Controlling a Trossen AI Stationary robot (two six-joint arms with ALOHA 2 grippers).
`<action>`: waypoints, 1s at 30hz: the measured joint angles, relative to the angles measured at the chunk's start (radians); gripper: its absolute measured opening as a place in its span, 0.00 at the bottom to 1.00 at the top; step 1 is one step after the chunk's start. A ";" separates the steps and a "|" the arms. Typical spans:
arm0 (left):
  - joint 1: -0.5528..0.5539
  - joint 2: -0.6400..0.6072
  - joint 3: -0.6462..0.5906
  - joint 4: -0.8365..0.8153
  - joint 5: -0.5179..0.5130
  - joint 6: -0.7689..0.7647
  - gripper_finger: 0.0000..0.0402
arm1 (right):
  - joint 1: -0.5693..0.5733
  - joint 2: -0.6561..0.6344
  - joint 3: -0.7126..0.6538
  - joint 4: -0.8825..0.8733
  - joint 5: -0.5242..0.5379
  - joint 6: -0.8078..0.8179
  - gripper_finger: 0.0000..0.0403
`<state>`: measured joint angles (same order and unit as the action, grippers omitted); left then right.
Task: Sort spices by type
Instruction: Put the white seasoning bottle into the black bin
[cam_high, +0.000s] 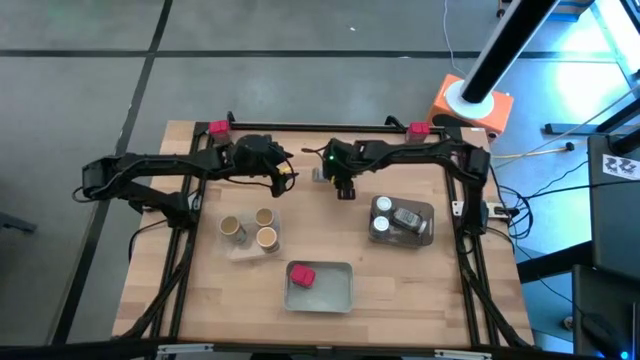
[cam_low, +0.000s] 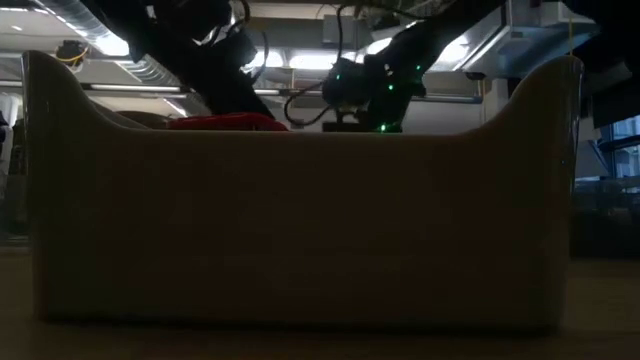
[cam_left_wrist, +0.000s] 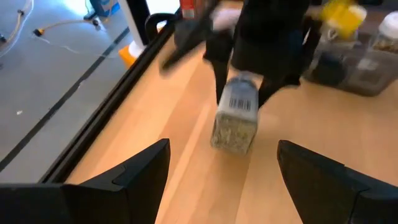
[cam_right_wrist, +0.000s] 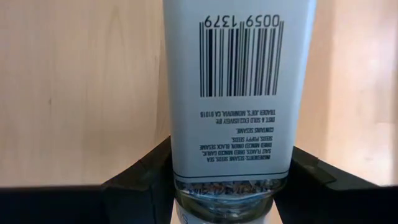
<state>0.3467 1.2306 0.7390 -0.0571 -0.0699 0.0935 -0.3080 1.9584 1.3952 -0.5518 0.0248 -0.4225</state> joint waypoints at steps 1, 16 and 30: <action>0.000 0.000 0.001 0.006 0.000 0.000 0.70 | 0.000 0.009 0.000 -0.003 0.000 0.000 0.50; -0.001 0.000 0.001 0.029 0.003 0.018 0.70 | 0.000 0.082 0.002 -0.026 -0.026 0.000 0.50; -0.001 0.000 0.001 0.039 0.003 0.018 0.70 | 0.000 0.090 -0.001 -0.026 -0.043 -0.001 0.54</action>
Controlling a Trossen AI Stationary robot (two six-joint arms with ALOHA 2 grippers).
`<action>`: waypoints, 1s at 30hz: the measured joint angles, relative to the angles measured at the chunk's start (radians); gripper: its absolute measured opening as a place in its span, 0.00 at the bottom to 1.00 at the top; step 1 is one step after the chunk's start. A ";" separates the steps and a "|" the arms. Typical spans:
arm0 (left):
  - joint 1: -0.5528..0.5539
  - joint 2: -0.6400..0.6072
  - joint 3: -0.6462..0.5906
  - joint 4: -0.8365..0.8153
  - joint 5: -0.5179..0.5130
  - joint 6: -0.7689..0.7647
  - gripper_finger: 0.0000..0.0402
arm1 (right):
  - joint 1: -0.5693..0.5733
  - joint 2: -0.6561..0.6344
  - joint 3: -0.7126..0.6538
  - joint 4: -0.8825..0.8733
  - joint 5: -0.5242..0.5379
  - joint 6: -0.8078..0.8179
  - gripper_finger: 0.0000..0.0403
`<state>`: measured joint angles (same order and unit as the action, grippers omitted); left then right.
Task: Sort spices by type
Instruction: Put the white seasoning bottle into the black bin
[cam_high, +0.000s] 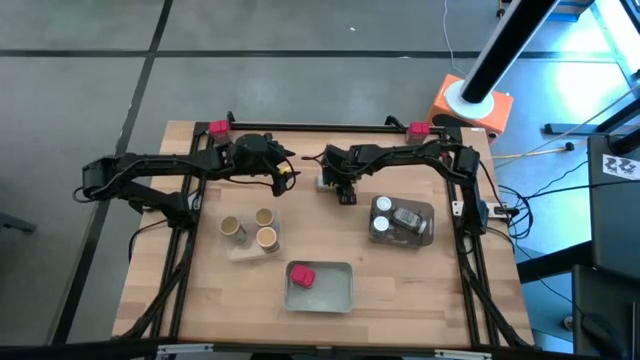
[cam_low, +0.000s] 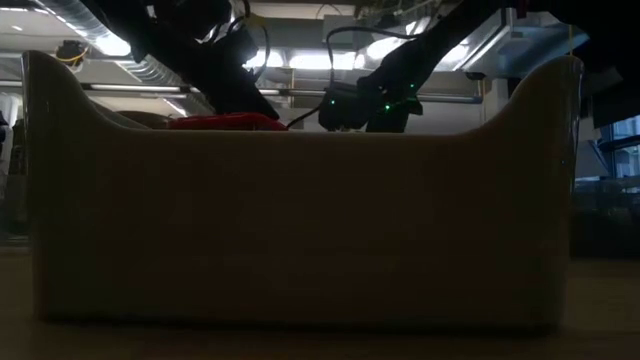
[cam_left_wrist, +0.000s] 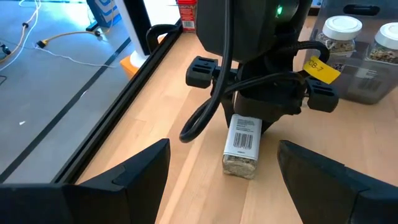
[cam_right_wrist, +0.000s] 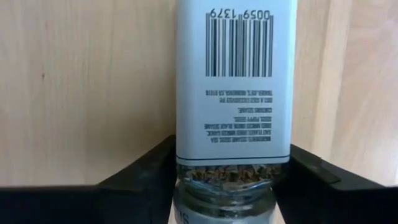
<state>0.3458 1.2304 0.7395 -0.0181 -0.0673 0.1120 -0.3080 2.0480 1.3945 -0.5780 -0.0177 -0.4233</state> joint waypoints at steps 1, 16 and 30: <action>0.000 0.000 0.000 0.000 0.000 0.000 0.70 | 0.000 0.000 0.000 0.001 0.000 0.000 0.53; 0.000 0.000 0.000 0.033 0.000 -0.016 0.70 | -0.001 -0.126 -0.001 -0.095 -0.099 0.074 0.70; 0.000 0.086 0.035 0.182 0.008 -0.061 0.70 | 0.000 -0.333 -0.055 -0.267 -0.064 0.128 0.85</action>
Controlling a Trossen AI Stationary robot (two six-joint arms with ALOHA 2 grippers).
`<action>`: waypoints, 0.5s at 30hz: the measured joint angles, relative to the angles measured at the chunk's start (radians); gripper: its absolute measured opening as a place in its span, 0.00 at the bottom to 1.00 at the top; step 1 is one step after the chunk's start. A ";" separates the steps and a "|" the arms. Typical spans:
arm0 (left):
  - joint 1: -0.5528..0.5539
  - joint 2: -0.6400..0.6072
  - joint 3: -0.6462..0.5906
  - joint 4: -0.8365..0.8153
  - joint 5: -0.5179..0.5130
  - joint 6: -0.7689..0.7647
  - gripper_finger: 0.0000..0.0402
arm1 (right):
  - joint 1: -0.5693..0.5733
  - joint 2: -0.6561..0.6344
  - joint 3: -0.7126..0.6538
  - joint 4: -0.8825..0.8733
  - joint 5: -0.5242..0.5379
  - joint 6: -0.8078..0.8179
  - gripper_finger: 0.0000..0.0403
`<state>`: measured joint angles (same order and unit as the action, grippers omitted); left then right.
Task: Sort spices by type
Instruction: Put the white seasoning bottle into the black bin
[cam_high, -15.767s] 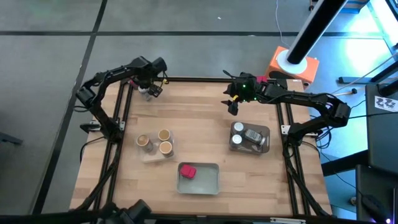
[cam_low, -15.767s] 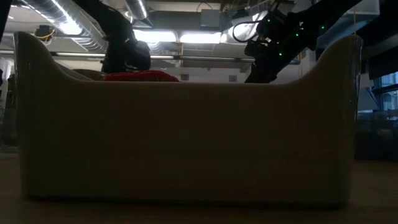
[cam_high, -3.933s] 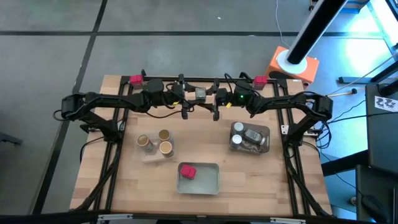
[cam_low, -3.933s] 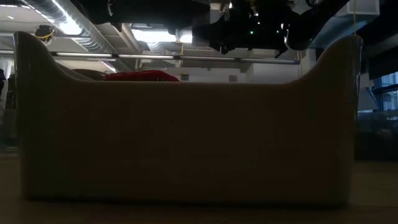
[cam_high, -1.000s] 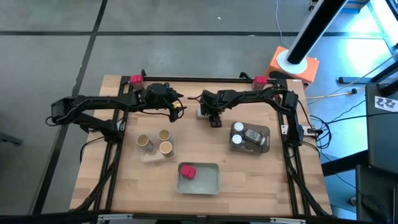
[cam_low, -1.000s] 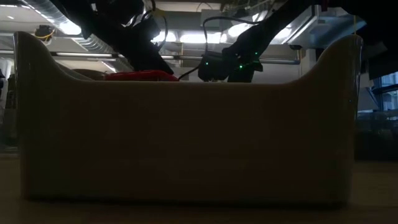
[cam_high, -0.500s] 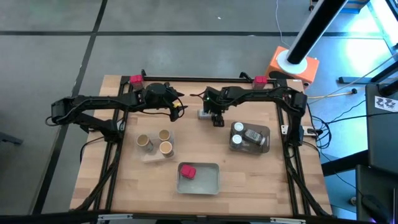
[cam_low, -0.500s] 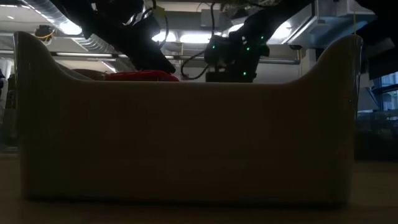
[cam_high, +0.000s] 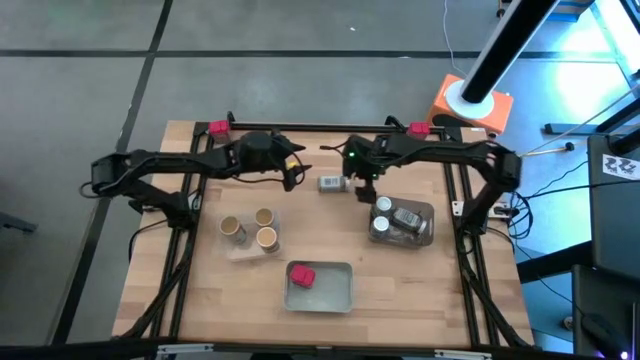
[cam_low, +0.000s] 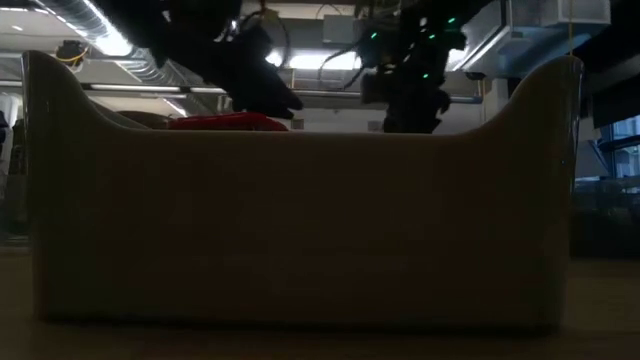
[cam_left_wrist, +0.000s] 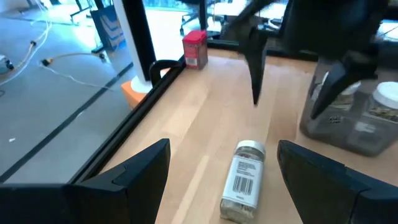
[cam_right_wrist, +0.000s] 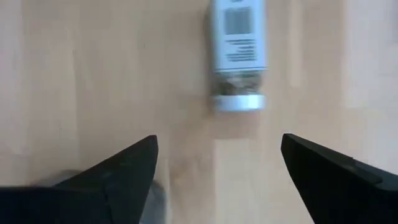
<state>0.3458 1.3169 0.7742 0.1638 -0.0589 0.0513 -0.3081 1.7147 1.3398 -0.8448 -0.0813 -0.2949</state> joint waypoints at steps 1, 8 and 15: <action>0.000 0.021 0.018 -0.011 0.000 0.000 0.70 | -0.001 -0.027 -0.019 0.014 0.028 0.000 0.84; -0.007 0.205 0.230 -0.173 0.002 0.016 0.70 | -0.043 -0.217 -0.169 0.084 0.117 0.006 0.82; -0.026 0.423 0.460 -0.402 0.003 0.056 0.70 | -0.108 -0.399 -0.296 0.148 0.116 0.036 0.82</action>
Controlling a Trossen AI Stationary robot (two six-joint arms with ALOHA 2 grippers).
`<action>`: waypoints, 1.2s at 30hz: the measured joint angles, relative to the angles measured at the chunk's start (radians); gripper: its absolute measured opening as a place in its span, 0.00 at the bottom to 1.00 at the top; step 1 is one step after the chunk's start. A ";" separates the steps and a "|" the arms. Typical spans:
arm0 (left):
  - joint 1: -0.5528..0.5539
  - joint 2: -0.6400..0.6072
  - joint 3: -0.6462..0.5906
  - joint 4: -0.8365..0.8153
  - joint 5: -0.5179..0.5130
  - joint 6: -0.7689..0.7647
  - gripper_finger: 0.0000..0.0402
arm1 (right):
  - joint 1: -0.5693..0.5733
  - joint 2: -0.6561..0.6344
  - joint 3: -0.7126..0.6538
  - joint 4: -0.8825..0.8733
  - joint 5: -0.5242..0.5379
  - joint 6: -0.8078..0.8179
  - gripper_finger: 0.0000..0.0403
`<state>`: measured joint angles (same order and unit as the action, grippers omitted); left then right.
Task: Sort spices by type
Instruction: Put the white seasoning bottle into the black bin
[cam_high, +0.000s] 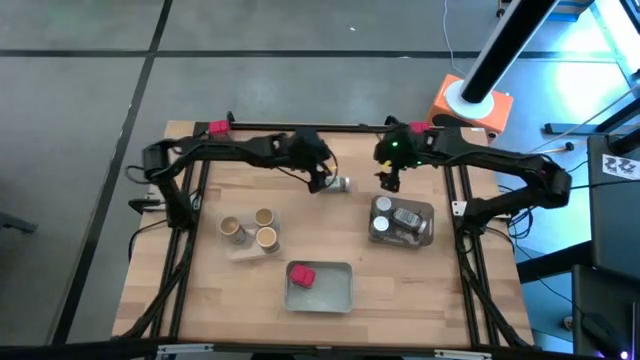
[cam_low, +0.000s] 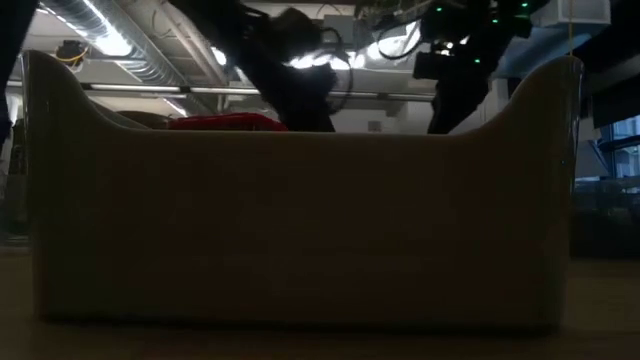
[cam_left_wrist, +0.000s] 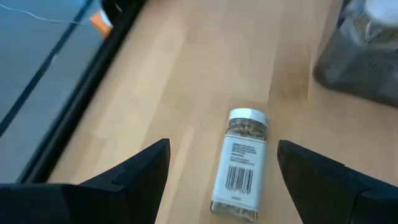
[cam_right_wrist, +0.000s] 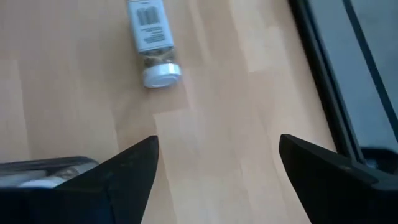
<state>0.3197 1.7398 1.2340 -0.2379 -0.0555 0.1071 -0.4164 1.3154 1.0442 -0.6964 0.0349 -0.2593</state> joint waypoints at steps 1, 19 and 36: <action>-0.002 0.026 0.028 -0.023 0.000 0.004 0.70 | -0.007 -0.016 -0.010 0.003 0.000 0.009 0.82; 0.002 0.287 0.185 -0.108 0.091 0.130 0.70 | -0.016 -0.048 -0.092 0.075 0.000 0.027 0.82; -0.002 0.362 0.185 -0.069 0.095 0.193 0.44 | -0.016 -0.048 -0.124 0.185 -0.001 0.027 0.82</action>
<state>0.3180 2.1020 1.4193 -0.3069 0.0398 0.3000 -0.4324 1.2678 0.9199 -0.5118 0.0341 -0.2321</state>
